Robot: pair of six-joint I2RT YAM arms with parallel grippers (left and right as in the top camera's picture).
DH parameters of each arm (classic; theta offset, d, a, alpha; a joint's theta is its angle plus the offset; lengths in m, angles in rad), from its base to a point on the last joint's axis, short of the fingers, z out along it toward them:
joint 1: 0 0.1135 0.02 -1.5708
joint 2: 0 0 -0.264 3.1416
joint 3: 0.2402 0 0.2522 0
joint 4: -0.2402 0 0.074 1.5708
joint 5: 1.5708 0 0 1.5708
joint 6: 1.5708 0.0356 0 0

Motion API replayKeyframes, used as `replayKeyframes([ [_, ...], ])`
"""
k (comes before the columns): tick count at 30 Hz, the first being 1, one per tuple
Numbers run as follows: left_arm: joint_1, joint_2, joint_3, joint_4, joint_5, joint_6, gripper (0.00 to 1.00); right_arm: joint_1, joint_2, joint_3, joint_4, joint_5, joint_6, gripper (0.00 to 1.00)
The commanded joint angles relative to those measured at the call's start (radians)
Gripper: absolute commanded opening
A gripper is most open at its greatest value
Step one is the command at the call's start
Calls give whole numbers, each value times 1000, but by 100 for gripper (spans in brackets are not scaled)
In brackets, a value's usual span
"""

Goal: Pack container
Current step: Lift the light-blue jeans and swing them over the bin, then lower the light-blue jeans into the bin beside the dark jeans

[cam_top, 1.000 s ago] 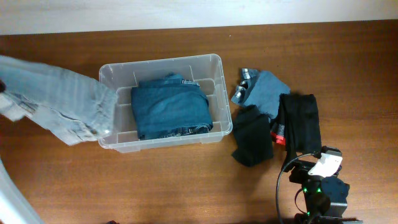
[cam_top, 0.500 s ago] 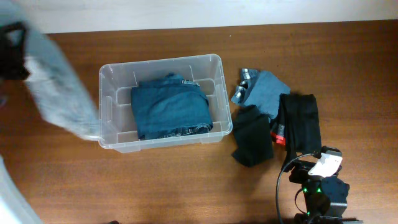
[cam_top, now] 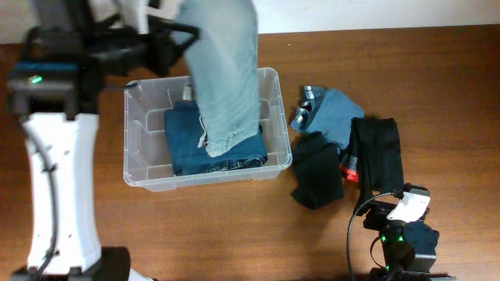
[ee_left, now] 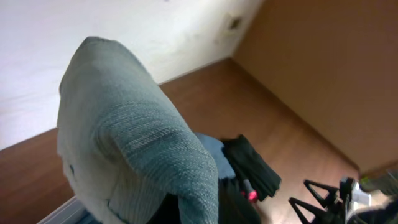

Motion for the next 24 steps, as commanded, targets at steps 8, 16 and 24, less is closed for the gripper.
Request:
replayKeyframes([
  [8, -178, 36, 25, 109, -202, -67, 0, -6, -8, -6, -2, -5, 8, 98],
  [16, -220, 28, 25, 128, -471, -132, 0, -6, -8, -6, -2, -5, 8, 99],
  [24, -319, 28, 25, 199, -606, -228, 0, -6, -8, -6, -2, -5, 8, 98],
])
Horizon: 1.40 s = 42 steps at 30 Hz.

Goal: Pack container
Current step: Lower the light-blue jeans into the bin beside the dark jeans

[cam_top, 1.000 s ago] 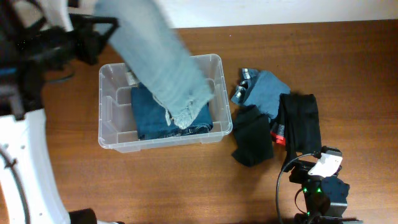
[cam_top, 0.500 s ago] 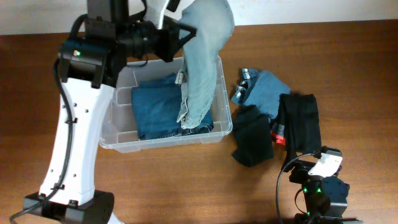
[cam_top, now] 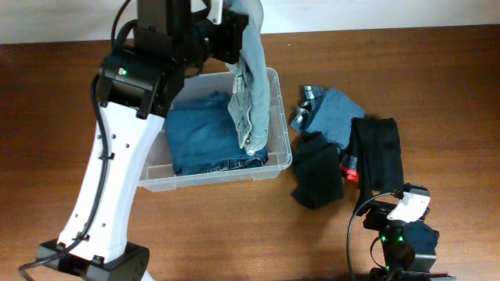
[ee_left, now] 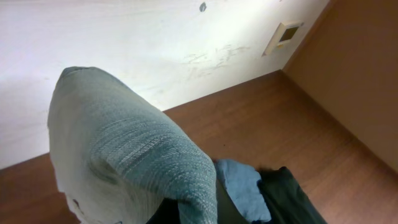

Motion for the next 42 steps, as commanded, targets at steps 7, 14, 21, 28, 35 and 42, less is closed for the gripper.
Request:
replayKeyframes([
  [7, -98, -22, 25, -74, -266, -54, 0, -6, -8, -6, -2, -5, 8, 98],
  [14, -101, -27, 25, -276, -415, -41, 0, -6, -8, -6, -2, -5, 8, 99],
  [21, -101, -105, 25, -465, -666, -1, 0, -6, -8, -6, -2, -5, 8, 98],
  [28, -101, -179, 25, -570, -826, 101, 0, -6, -8, -6, -2, -5, 8, 98],
  [35, -101, -153, 24, -570, -637, 385, 0, -6, -8, -6, -2, -5, 8, 98],
  [42, -101, -21, 22, -614, -486, 473, 0, -6, -8, -6, -2, -5, 8, 98],
])
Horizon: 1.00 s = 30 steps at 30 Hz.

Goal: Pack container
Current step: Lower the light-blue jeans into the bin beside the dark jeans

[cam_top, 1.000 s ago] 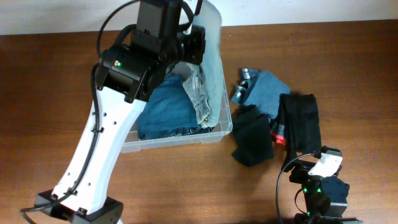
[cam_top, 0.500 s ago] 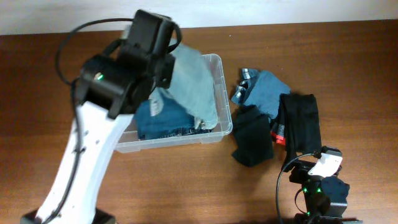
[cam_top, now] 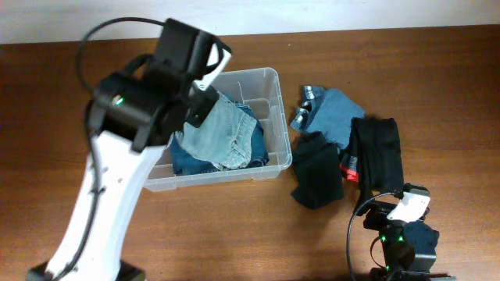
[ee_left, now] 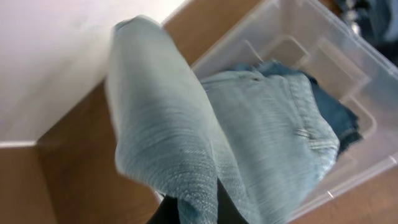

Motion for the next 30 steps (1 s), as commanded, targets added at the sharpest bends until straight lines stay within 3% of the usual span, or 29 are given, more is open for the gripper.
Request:
replayKeyframes([
  [1, -1, 78, 20, -6, 102, 94, 0, -6, -8, -6, -2, -5, 8, 98],
  [12, -6, 244, 20, -175, 314, 151, 0, -6, -8, -6, -2, -5, 8, 98],
  [18, -20, 291, 12, -254, 319, 151, 1, -6, -8, -6, -2, -5, 8, 98],
  [22, -14, 291, -27, -254, 278, 151, 8, -6, -8, -6, -2, -5, 8, 98],
  [25, -13, 291, -46, -254, 275, 150, 31, -6, -8, -6, -2, -5, 8, 98],
  [26, -13, 290, -45, -254, 274, 150, 43, -6, -8, -6, -2, -5, 8, 98],
  [27, -13, 286, -43, -254, 274, 150, 64, -6, -8, -6, -2, -5, 8, 98],
  [28, -13, 282, -41, -254, 272, 150, 96, -6, -8, -6, -2, -5, 8, 98],
  [30, -13, 267, -23, -254, 272, 146, 99, -6, -8, -6, -2, -5, 8, 98],
])
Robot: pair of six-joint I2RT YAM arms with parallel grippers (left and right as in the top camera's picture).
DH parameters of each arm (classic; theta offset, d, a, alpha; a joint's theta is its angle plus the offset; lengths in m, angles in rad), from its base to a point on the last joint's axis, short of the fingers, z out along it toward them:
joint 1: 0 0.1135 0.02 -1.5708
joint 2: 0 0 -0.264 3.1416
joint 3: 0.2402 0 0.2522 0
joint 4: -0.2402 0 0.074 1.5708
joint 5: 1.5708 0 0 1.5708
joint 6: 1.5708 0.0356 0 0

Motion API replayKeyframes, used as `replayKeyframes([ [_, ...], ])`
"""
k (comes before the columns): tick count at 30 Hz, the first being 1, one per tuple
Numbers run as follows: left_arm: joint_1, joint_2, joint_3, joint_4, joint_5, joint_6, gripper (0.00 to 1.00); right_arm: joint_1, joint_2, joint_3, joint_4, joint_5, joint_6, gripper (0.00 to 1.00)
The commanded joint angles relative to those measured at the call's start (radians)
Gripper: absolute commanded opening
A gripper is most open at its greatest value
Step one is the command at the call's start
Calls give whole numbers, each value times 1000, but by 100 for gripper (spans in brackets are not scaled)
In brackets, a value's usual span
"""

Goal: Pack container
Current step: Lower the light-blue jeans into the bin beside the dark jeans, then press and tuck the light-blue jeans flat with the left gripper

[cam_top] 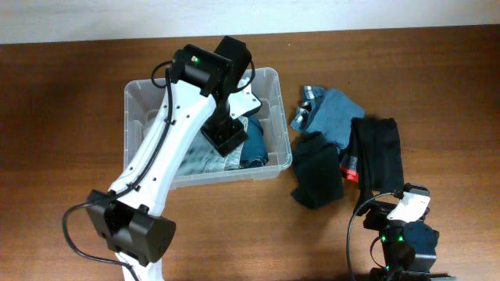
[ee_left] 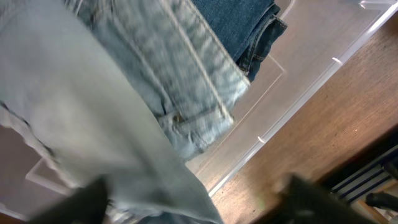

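The clear plastic container (cam_top: 137, 94) sits at the table's middle left, with folded dark blue jeans (cam_top: 255, 146) in it. Light blue jeans (cam_top: 201, 161) lie on top of them, mostly under my left arm. My left gripper (cam_top: 226, 134) is down inside the container over the light jeans. In the left wrist view its fingers stand wide apart, open, with the light jeans (ee_left: 124, 81) spread below and between them, the dark jeans (ee_left: 244, 25) beyond, and the container wall (ee_left: 292, 81) at the right. My right gripper (cam_top: 391, 215) is parked at the front right; its jaws do not show.
Right of the container lies a pile of clothes: a blue garment (cam_top: 334, 109), a black one (cam_top: 316, 173), another black one (cam_top: 380, 152) and a small red piece (cam_top: 349, 168). Bare wooden table (cam_top: 437, 86) surrounds it.
My left gripper has gone from above the container's left part, shut on the light jeans, to low inside the container. It is now open and the jeans lie in the container.
At first my left gripper held the light jeans high, hanging over the container. Then they hung over its right part. A second ago they were draped onto the dark jeans, one end still held. Now they lie in the container, let go. The right arm stayed parked.
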Motion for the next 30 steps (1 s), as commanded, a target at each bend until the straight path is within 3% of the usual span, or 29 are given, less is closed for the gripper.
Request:
replayKeyframes([
  [1, -4, -48, 52, -1, 10, 5, 99, -6, -8, -6, -2, -5, 8, 98],
  [7, -1, -122, 126, 6, -17, 5, 99, -6, -8, -6, -2, -5, 8, 98],
  [8, 6, -122, 125, 5, -17, 3, 91, -6, -8, -6, -2, -5, 8, 98],
  [9, 18, -118, 123, 0, -18, -6, 64, -6, -8, -6, -2, -5, 8, 98],
  [10, 37, -112, 117, 0, -21, -29, 27, -6, -8, -6, -2, -5, 8, 98],
  [11, 69, -103, 97, 8, -29, -78, 1, -6, -8, -6, -2, -5, 8, 98],
  [17, 168, -79, -74, 58, 32, -112, 0, -6, -8, -6, -2, -5, 8, 98],
  [22, 201, -79, -418, 351, 110, -112, 1, -6, -8, -6, -2, -5, 8, 98],
  [26, 198, -79, -644, 495, 173, -112, 0, -6, -8, -6, -2, -5, 8, 99],
  [30, 199, -78, -823, 626, 121, -114, 1, -6, -8, -6, -2, -5, 8, 98],
])
